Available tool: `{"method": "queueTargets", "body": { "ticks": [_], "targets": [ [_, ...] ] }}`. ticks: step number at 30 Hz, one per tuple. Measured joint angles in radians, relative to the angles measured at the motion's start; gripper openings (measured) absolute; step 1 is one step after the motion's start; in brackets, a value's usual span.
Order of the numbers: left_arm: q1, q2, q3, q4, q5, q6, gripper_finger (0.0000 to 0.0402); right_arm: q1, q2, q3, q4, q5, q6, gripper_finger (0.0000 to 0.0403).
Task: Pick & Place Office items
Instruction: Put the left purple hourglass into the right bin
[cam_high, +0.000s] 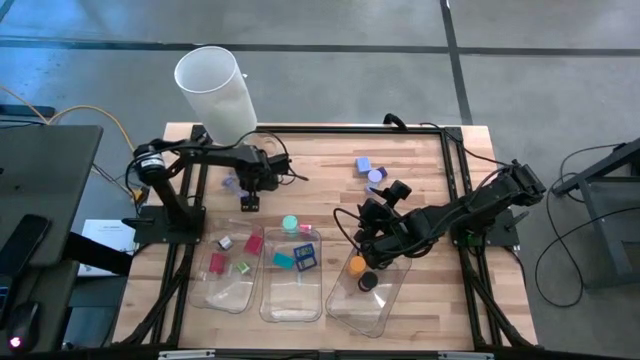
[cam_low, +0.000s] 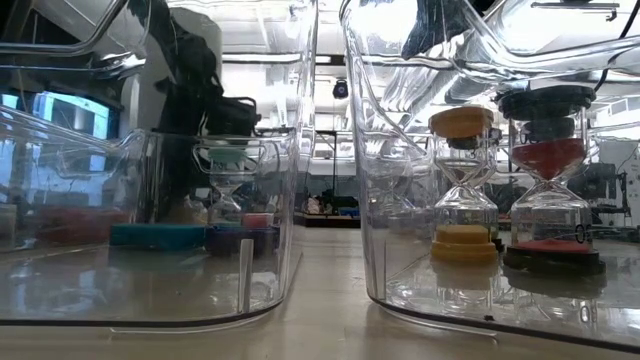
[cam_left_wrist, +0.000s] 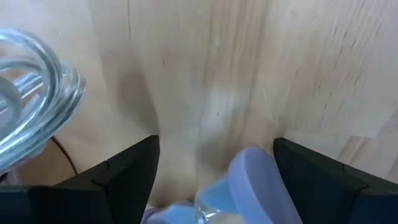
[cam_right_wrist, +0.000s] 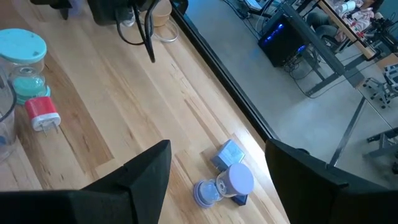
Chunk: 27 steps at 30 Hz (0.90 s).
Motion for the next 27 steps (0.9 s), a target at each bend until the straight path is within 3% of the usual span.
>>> {"method": "queueTargets", "body": {
  "ticks": [11, 17, 27],
  "targets": [
    [-0.081, -0.114, -0.002, -0.043, 0.003, -0.009, 0.0314, 0.000, 0.000, 0.000, 0.003, 0.000, 0.000, 0.0251],
    [-0.114, -0.117, -0.002, -0.155, -0.015, -0.039, 0.0314, 0.000, 0.000, 0.000, 0.006, -0.005, 0.007, 0.0251],
    [-0.092, -0.117, -0.001, -0.210, -0.031, 0.009, 0.0314, 0.000, 0.000, 0.000, 0.016, -0.029, 0.009, 0.0251]
  ]
}}
